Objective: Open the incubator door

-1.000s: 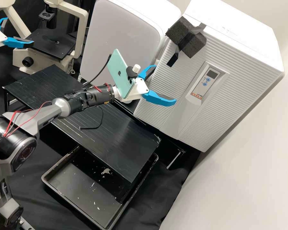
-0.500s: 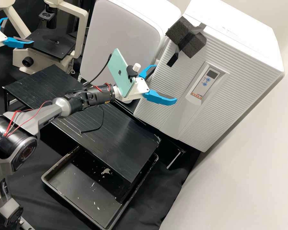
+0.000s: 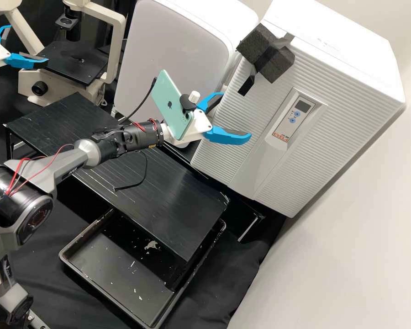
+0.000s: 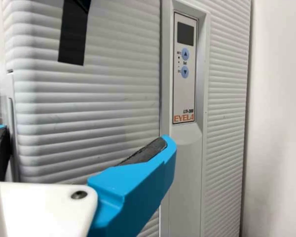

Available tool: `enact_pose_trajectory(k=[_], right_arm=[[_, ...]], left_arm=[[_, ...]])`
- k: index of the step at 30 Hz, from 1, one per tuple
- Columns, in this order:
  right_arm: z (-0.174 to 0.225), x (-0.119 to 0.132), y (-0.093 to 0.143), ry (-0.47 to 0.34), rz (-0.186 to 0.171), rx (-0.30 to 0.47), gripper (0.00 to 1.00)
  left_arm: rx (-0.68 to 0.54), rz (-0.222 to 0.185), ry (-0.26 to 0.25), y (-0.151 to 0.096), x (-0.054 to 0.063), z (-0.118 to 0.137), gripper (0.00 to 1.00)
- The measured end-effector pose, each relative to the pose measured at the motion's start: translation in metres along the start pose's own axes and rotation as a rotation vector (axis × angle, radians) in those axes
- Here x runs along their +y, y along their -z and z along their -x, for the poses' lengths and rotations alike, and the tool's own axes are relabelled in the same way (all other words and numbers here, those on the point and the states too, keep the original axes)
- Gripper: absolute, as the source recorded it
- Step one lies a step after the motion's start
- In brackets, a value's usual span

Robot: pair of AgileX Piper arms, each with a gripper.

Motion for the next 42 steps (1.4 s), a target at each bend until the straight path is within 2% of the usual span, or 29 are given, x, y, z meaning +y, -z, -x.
enact_pose_trajectory(k=[32, 42], right_arm=[[0.0008, -0.0044, 0.0021, 0.042, 0.008, 0.015, 0.00], [0.0085, -0.0008, -0.0026, 0.052, 0.024, 0.009, 0.00]], left_arm=[[0.000, 0.000, 0.000, 0.0000, 0.0000, 0.0000, 1.00], [0.000, 0.000, 0.000, 0.0000, 0.0000, 0.0000, 1.00]])
